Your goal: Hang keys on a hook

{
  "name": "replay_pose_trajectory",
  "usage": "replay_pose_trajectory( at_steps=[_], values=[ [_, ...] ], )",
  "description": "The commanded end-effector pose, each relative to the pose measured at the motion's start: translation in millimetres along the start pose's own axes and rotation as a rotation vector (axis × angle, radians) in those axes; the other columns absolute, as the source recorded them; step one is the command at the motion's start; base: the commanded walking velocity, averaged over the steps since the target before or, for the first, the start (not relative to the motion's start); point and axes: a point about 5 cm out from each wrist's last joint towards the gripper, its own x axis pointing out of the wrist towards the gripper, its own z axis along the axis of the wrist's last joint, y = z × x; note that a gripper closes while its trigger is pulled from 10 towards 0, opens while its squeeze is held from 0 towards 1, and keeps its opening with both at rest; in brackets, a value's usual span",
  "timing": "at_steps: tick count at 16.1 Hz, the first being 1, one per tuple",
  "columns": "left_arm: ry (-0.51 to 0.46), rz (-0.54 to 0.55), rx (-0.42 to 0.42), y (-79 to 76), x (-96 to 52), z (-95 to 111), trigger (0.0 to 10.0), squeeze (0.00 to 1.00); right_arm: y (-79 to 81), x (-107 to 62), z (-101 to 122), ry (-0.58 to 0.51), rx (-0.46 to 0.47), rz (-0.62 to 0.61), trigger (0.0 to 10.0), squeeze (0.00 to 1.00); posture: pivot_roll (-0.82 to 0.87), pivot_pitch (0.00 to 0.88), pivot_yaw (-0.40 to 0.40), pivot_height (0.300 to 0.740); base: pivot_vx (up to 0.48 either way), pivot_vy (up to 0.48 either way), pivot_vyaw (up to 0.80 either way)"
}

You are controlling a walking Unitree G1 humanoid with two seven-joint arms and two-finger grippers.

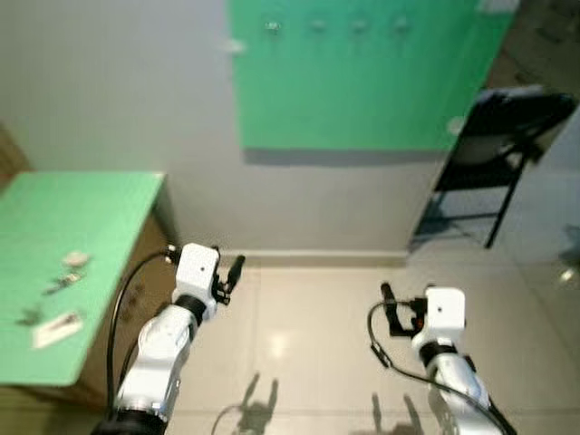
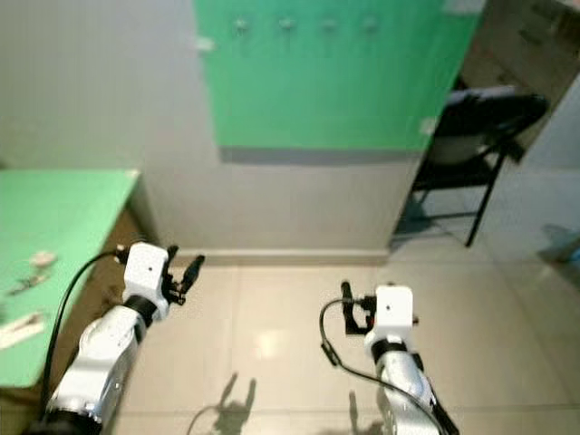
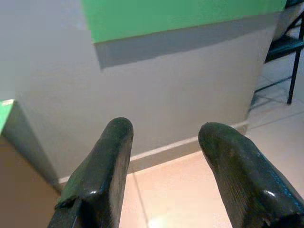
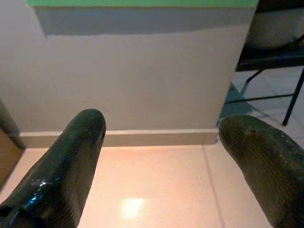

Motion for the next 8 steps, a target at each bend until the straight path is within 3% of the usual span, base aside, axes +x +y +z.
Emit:
replay_pose_trajectory(
  at_steps=[1,3,8],
  values=[
    [0.005,-0.027,0.008,-6.5,2.6,0,10.0,0.0,-4.3,-2.9,-7,0.026,0.002,-0.012,10.0,0.0,-0.09,0.0,0.034,0.74,0.0,0.0,0.0],
    [-0.025,-0.131,0.022,-18.0,4.1,7,10.0,0.0,-2.5,-2.9,-7,0.025,0.0,-0.008,10.0,0.0,-0.09,0.0,0.037,0.74,0.124,0.0,0.0],
    [-0.014,-0.103,0.07,-15.4,14.7,13,10.0,0.0,2.1,-2.0,-7,0.012,-0.004,0.001,10.0,0.0,-0.1,0.0,0.049,0.74,0.458,0.0,0.0]
  ],
)
